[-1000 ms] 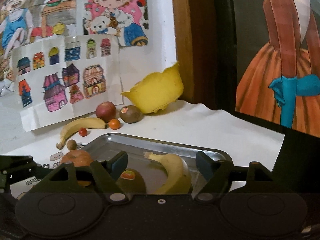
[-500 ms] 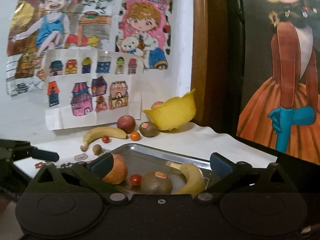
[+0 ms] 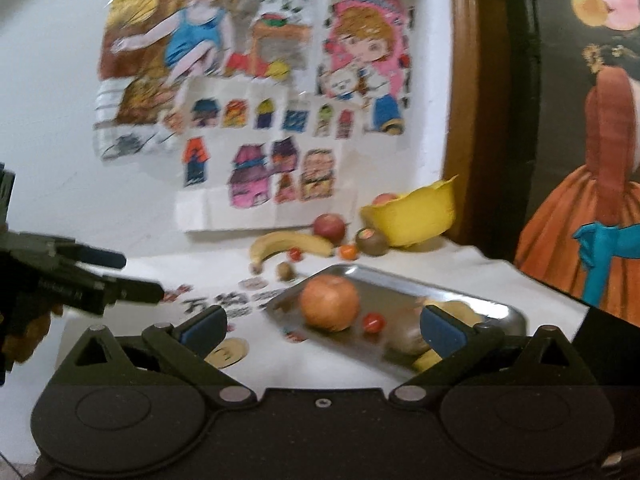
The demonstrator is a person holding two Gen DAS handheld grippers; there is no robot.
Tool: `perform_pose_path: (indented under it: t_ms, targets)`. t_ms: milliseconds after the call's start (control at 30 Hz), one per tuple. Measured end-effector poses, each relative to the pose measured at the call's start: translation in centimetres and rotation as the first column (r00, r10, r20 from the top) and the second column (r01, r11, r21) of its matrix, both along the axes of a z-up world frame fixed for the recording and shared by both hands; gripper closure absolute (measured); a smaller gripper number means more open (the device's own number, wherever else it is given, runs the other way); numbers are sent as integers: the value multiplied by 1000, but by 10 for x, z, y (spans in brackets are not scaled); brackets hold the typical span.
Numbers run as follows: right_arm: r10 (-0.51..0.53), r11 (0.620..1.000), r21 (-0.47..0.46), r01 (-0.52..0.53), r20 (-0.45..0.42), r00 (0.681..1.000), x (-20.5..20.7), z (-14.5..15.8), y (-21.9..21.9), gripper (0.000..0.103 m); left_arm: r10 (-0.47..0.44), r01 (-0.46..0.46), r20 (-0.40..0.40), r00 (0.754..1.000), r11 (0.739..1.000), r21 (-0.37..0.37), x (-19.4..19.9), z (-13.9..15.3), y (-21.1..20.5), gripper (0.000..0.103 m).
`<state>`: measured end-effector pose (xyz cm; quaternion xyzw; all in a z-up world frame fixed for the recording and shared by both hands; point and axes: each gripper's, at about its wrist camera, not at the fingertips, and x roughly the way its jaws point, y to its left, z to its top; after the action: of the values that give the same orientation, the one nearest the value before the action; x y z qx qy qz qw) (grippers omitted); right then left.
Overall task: Organize fruits
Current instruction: 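Withdraw both open tools from the tray toward the remaining fruit, then close the right tool on the small brown kiwi on the table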
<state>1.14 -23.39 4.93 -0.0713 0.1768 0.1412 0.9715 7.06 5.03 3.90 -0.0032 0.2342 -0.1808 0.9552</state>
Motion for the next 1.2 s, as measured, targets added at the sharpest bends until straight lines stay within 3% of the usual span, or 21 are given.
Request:
perform_pose_path:
  t_ms: [300, 500, 633, 833, 1000, 1200]
  targets:
    - [70, 997, -8, -71, -70, 995, 3, -20, 44, 1, 119, -120, -27, 993, 993, -11, -13, -10, 59, 0]
    - [105, 994, -10, -106, -89, 991, 20, -25, 61, 1, 157, -158, -38, 987, 987, -17, -9, -14, 75, 0]
    - [167, 986, 0, -167, -81, 983, 35, -25, 66, 1, 161, -162, -39, 986, 987, -14, -2, -15, 76, 0]
    - [285, 958, -18, -285, 0, 959, 60, -11, 63, 1, 172, -173, -39, 984, 985, -9, 13, -14, 72, 0]
    - [269, 963, -22, -269, 16, 963, 80, -3, 57, 1, 177, -177, -38, 984, 984, 5, 34, -10, 63, 0]
    - [220, 971, -84, -222, -33, 975, 110, -12, 56, 1, 149, -147, -27, 989, 988, 49, 75, -6, 42, 0]
